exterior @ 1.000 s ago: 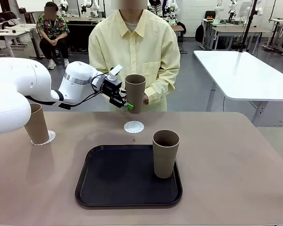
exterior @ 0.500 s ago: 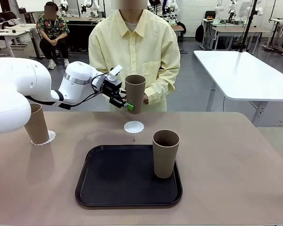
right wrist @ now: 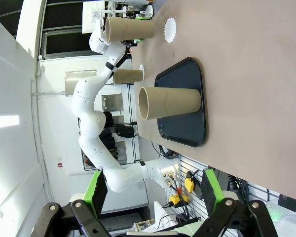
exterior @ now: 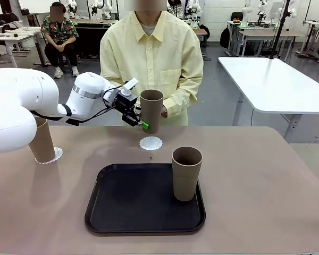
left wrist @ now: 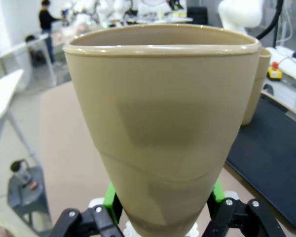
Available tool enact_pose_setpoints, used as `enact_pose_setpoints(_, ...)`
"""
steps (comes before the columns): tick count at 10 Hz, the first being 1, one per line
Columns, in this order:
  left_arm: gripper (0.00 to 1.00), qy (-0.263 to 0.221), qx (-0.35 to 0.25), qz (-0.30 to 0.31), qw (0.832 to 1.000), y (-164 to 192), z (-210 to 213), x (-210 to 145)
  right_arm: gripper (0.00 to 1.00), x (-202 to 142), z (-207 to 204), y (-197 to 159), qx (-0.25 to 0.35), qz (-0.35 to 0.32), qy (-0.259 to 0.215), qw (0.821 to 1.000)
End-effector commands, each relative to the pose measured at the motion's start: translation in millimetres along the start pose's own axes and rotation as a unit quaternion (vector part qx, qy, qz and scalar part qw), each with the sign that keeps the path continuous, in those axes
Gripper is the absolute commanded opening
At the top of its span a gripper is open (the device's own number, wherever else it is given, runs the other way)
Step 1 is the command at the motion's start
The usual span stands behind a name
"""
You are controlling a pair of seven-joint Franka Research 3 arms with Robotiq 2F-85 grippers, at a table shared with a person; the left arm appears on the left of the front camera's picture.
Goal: Place coasters on the table and set cups on them.
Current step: Take one Reusable plastic cup from the Flat Tray and place it on a coaster set by the human.
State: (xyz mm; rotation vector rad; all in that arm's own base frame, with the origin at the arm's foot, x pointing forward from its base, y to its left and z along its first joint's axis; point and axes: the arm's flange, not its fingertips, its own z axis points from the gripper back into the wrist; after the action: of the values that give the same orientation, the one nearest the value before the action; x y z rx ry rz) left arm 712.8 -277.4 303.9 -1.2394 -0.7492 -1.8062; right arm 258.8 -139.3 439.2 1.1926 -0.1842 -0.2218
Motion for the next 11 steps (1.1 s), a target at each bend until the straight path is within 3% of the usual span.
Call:
enact_pose_setpoints(1, 0.81, 0.004, -0.023, -0.011, 1.0, 19.7, 8.7, -6.8, 1.0, 0.6, 0.4, -0.1, 0.006, 0.0, 0.001, 1.0)
enact_pose_setpoints(11, 0.81, 0.009, -0.051, -0.014, 0.999, 27.2, -1.5, -32.0, 1.0, 0.6, 0.4, -0.1, 0.006, 0.0, 0.001, 1.0)
